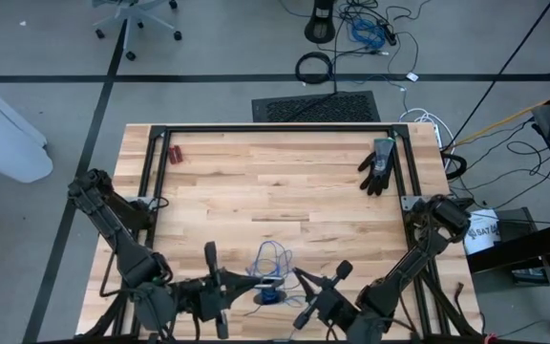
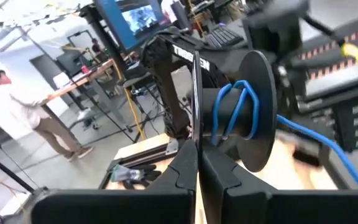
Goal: Coil cords
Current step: Coil the blue wire onto a spool
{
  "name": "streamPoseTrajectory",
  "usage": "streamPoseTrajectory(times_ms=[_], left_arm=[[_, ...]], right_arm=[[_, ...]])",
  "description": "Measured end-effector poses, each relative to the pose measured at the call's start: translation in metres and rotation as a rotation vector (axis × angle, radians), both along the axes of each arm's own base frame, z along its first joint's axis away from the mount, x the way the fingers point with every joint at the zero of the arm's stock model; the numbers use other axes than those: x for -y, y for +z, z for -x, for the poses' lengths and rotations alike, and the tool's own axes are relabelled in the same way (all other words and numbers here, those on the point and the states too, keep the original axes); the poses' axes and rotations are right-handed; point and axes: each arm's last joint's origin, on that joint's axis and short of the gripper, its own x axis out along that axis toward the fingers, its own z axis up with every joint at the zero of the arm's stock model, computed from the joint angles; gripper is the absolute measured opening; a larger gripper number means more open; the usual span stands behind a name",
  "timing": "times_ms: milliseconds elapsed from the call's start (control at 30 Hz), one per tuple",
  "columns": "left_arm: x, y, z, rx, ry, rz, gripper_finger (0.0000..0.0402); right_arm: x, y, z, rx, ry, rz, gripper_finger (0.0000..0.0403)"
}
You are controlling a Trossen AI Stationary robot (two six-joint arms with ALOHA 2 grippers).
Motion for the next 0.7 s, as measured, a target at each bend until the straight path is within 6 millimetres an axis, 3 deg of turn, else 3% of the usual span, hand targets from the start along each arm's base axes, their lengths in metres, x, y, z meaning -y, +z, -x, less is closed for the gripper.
streamPoseTrajectory(times_ms=[367, 700], left_arm=[[-0.004, -0.016, 0.003, -0.135, 0.015, -0.156, 0.0006], [-0.012, -0.034, -0.011, -0.214, 0.092, -0.250, 0.0006]], right_arm=[[-0.018, 0.025, 0.030, 0.094, 0.090, -0.112, 0.0000], [-0.022, 0.035, 0.027, 0.179, 0.335, -0.164, 0.0000]])
